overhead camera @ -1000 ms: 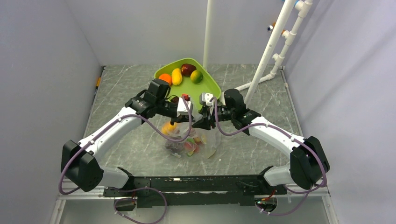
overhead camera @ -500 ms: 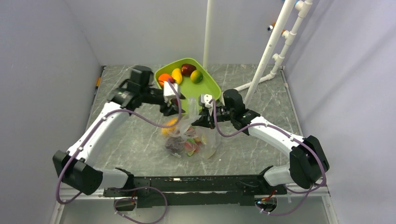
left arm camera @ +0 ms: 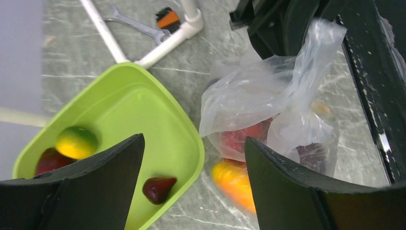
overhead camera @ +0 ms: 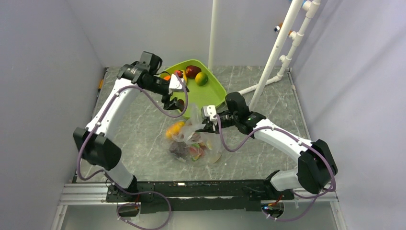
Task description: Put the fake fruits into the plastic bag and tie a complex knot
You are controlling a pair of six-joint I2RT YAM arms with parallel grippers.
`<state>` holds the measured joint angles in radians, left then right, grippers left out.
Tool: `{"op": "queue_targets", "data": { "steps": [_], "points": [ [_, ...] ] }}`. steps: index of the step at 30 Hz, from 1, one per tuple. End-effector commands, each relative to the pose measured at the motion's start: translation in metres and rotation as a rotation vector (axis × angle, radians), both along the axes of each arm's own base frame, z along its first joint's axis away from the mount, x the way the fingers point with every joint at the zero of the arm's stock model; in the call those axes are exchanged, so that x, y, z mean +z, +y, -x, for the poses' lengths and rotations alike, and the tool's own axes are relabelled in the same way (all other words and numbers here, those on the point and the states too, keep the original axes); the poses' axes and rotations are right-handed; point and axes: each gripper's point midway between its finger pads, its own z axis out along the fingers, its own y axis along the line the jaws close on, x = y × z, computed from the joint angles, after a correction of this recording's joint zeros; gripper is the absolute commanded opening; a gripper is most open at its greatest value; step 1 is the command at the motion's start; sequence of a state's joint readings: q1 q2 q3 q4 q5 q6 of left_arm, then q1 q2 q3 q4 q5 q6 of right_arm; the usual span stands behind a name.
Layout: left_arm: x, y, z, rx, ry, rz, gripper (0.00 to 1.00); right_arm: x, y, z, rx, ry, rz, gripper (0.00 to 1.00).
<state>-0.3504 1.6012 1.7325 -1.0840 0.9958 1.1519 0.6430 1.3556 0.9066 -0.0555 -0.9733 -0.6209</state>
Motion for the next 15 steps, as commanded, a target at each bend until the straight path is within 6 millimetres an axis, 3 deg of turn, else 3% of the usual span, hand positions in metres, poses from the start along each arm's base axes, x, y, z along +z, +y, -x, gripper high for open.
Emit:
{"op": "queue_targets", "data": {
  "steps": [1,7,10,15],
  "points": [
    [-0.003,-0.007,0.025,-0.154,0.015,-0.01,0.81,0.022,0.004,0.005,0.095,-0.148,-0.04,0.0],
    [-0.007,-0.018,0.039,-0.243,0.035,-0.004,0.68,0.019,0.005,0.006,0.103,-0.145,-0.028,0.0],
    [-0.011,-0.021,0.044,-0.261,0.055,-0.015,0.48,0.018,0.005,0.005,0.102,-0.149,-0.024,0.0],
    [-0.008,-0.021,0.048,-0.259,0.075,-0.019,0.26,0.016,0.003,0.005,0.101,-0.168,-0.022,0.0]
  ]
}}
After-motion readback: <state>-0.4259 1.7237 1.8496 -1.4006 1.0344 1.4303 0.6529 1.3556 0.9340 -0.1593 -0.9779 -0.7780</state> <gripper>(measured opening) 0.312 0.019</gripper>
